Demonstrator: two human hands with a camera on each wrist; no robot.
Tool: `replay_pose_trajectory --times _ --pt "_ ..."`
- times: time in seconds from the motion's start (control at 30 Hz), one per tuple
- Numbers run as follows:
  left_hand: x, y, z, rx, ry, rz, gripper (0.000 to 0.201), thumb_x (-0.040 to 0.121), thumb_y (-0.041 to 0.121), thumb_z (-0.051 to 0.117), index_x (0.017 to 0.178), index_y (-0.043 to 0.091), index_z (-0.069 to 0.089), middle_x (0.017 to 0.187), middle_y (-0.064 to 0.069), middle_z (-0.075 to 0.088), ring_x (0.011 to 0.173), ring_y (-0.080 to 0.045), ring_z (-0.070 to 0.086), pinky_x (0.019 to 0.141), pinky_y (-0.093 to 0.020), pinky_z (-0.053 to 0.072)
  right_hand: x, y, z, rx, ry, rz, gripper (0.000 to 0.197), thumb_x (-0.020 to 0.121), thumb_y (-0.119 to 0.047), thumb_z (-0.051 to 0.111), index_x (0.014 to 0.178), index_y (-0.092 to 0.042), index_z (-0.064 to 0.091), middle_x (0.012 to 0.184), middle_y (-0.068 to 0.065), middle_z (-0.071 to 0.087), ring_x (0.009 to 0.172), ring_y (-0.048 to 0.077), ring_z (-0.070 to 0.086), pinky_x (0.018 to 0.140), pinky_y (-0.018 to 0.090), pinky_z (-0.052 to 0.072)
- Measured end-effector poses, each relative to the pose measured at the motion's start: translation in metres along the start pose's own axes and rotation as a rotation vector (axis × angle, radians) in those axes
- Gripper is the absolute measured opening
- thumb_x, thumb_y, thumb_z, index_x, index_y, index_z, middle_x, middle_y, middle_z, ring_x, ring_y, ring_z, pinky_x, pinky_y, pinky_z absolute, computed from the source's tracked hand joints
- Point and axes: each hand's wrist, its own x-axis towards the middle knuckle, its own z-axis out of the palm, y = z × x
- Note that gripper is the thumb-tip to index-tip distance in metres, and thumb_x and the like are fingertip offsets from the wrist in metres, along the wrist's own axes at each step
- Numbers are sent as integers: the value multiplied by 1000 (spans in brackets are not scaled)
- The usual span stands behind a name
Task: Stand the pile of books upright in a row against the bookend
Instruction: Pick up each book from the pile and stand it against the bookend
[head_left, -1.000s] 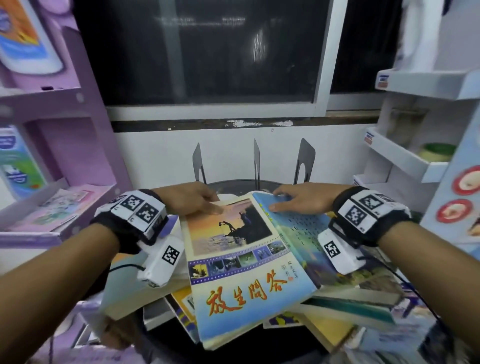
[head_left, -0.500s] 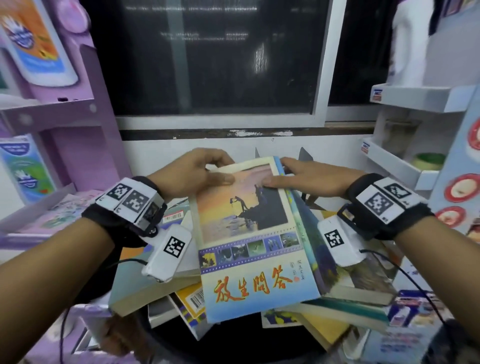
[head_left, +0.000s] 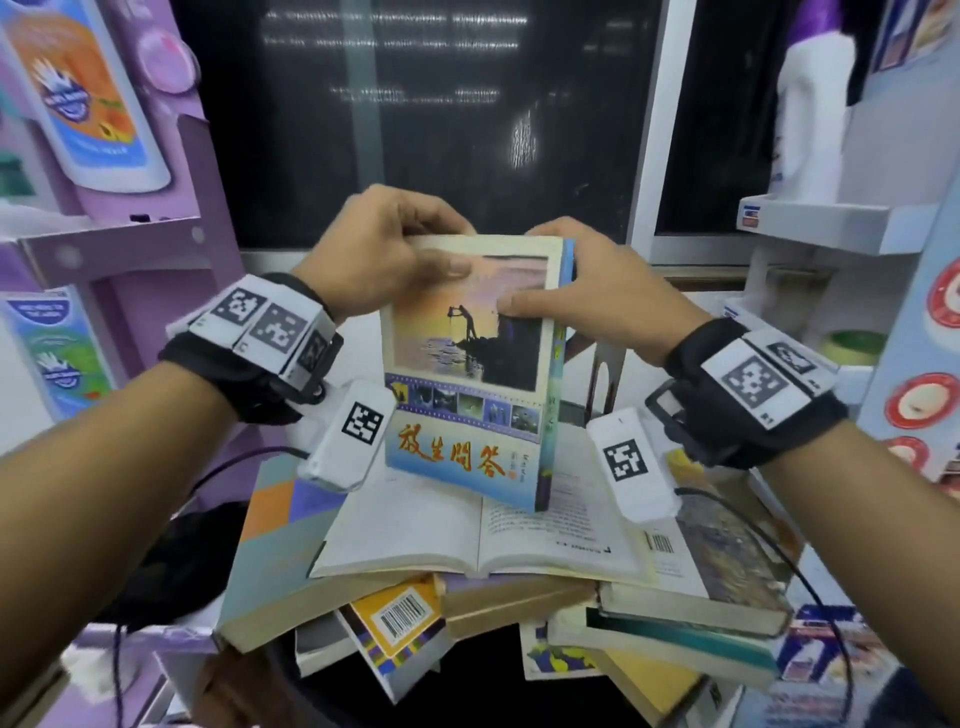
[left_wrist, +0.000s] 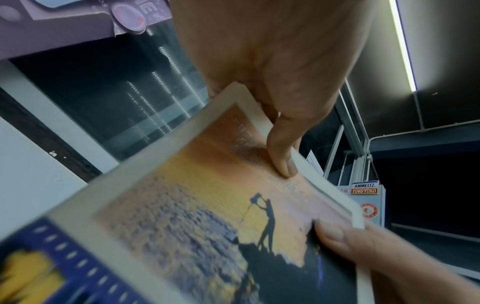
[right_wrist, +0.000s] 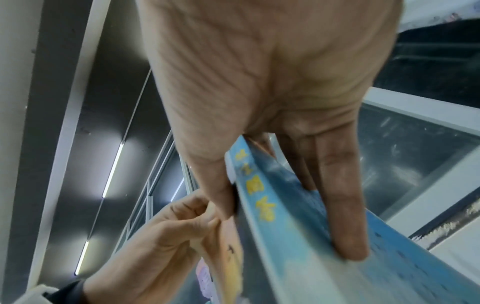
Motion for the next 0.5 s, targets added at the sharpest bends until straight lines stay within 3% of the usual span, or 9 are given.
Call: replay_pose_trajectory --times 0.13,0.2,0.3,0.37,0.5 --pt "-6 -18 13 -11 73 3 21 71 21 81 83 35 72 87 10 72 80 -8 67 76 -31 56 1 3 19 -76 71 -125 54 74 -26 78 122 -33 55 105 -9 65 91 10 64 75 33 58" --pt "-11 -28 17 -44 110 12 24 69 24 80 90 33 71 92 8 70 85 -12 66 80 -35 56 -1 5 27 -76 92 -163 50 75 -22 77 120 -34 57 103 -11 64 95 11 62 81 31 56" --pt "-19 -42 20 -93 198 42 53 71 23 83 118 27 60 106 3 59 98 -9 58 85 -23 50 -1 5 30 -50 111 -189 49 75 -17 77 117 -35 60 105 -14 64 98 12 62 81 29 56" --pt "-21 -49 21 -153 198 -48 61 75 25 80 128 31 51 119 2 55 108 -9 56 85 -18 49 0 6 28 -22 111 -185 50 74 -14 78 116 -35 62 108 -13 64 99 11 62 80 29 56" --pt "-27 -62 32 -428 103 -256 61 87 25 67 140 25 37 127 4 60 115 -12 59 91 -26 51 1 3 25 18 93 -160 49 70 -10 80 110 -35 64 110 -11 63 101 14 62 77 37 58"
